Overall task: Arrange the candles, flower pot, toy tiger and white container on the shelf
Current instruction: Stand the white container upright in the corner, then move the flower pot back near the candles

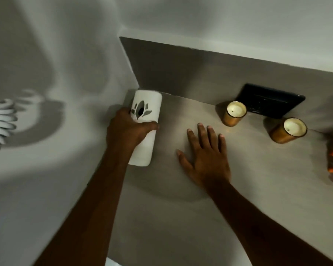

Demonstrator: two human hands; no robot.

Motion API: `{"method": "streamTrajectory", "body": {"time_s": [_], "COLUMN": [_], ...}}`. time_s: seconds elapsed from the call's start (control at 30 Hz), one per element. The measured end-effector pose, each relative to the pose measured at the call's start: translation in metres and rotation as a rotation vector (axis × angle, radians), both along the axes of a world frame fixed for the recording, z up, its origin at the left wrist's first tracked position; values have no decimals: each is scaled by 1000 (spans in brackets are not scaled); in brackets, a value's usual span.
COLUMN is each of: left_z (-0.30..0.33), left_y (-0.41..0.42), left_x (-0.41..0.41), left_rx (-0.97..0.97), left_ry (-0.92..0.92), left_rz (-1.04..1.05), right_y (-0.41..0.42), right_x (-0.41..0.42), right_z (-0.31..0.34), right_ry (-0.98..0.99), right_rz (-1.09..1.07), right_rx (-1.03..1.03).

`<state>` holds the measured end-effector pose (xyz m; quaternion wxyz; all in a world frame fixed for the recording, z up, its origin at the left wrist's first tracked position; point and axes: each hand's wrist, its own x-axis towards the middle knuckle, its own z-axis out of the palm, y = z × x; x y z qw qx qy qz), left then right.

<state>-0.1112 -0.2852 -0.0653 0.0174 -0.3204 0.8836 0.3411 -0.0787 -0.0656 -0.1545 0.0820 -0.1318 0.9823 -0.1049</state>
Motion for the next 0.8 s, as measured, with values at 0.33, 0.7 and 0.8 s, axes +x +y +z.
{"method": "streamTrajectory", "body": {"time_s": [0.33,0.7,0.8], "left_z": [-6,-35,-51], "left_y": [30,99,170], "left_x": [-25,33,90], "left_rx": [152,9,316], "left_ry": [806,823,712], "left_rz": [315,203,26], "right_y": [0,26,63], "right_x": [-3,13,64], "right_z": [3,16,20], "right_ry": [-17,70,82], "right_rz": [1,17,-184], "right_rx": [8,-493,-847]}}
